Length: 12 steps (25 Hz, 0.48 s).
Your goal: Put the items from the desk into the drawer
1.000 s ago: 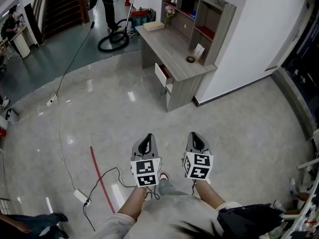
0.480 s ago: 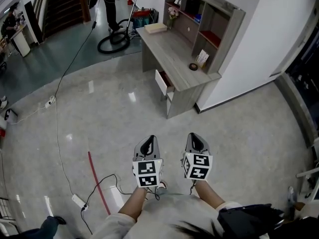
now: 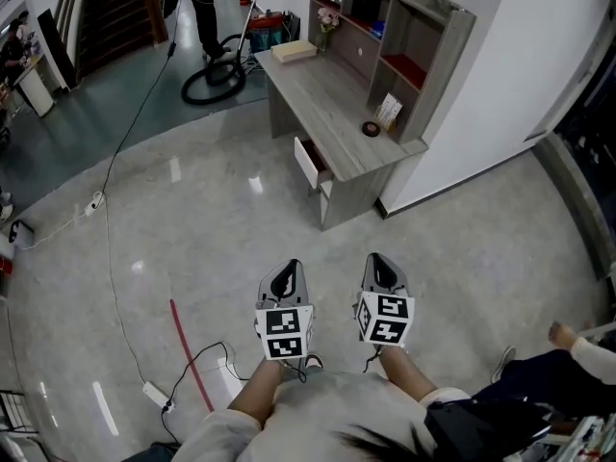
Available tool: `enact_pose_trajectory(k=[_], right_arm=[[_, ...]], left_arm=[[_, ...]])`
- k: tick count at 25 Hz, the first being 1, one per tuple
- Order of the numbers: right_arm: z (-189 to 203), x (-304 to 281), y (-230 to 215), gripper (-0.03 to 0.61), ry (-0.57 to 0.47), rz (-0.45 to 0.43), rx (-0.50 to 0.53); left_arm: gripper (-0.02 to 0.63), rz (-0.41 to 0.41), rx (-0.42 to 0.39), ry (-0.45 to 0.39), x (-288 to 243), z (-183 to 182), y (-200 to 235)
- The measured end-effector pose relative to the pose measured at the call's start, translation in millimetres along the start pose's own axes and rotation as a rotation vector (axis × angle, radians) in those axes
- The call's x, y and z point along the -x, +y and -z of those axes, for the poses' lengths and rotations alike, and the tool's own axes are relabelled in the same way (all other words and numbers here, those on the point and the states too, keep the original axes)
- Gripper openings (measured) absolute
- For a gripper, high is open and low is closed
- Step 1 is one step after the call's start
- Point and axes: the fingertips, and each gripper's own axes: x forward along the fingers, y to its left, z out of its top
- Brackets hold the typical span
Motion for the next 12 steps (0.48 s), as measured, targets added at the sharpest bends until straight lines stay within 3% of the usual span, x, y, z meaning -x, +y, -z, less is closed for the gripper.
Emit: enact_pose_trajectory(k=[12], right_arm=[[-17, -69, 13, -0.002, 0.015, 0.087, -0.019]], left_arm=[[-0.003, 0.090, -0.057, 0.013, -69, -19, 51]])
